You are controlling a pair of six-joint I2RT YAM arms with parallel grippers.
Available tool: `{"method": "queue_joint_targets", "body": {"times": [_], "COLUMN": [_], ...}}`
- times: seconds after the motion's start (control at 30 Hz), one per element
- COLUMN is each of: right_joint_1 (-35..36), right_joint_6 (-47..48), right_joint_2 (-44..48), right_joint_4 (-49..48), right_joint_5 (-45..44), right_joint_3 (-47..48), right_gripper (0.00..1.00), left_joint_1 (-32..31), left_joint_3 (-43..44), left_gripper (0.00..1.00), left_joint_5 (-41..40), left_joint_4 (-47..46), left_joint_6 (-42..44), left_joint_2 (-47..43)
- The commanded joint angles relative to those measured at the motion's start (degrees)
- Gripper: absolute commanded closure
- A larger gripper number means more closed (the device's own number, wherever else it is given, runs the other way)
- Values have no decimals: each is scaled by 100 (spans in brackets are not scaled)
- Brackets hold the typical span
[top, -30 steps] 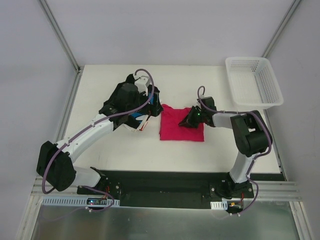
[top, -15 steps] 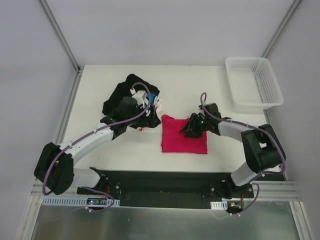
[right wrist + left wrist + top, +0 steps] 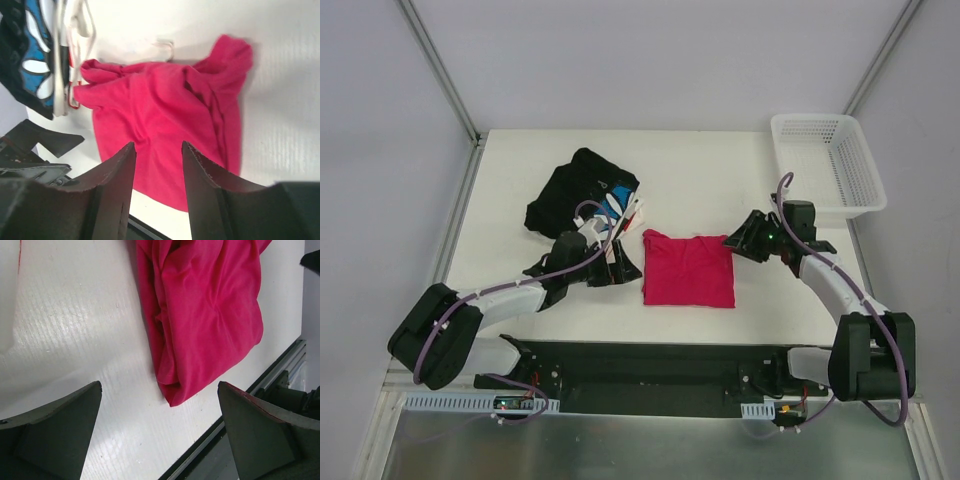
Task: Fold and stack the t-shirts
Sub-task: Put the neatly folded tshirt into the corner of the board with both arms
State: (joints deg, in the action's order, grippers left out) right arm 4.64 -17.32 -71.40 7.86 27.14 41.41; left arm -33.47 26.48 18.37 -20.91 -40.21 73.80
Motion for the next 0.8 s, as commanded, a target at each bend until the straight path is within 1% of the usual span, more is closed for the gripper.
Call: {"method": "queue_joint_targets", "body": {"times": [0.0, 0.2, 0.3, 0.43, 0.47, 0.77], "right_joint_1": [-183, -306, -403, -447, -595, -965], "right_joint_6": [308, 308, 352, 352, 352, 467], "right_joint_2": [29, -15, -85, -85, -50, -15], "right_joint_4": [181, 67, 67, 75, 76, -21], "right_joint_5": [-77, -296, -305, -323, -306, -288], "right_joint_3": [-326, -748, -906, -1038, -1056, -1232], "right_gripper": [55, 50, 48, 48, 47, 48], "left_joint_1": [-98, -203, -247, -247, -247, -247], "left_joint_3": [-354, -433, -319, -143, -82, 454], "left_gripper": [1, 1, 1, 1, 1, 1], "left_joint_5": [149, 88, 96, 167, 202, 474], "left_joint_4": [-1353, -1924, -2118, -2356, -2418, -2682], "left_joint_6": [-505, -620, -603, -594, -602, -602], "left_joint_2": [-59, 415, 723, 1214, 1285, 2138]}}
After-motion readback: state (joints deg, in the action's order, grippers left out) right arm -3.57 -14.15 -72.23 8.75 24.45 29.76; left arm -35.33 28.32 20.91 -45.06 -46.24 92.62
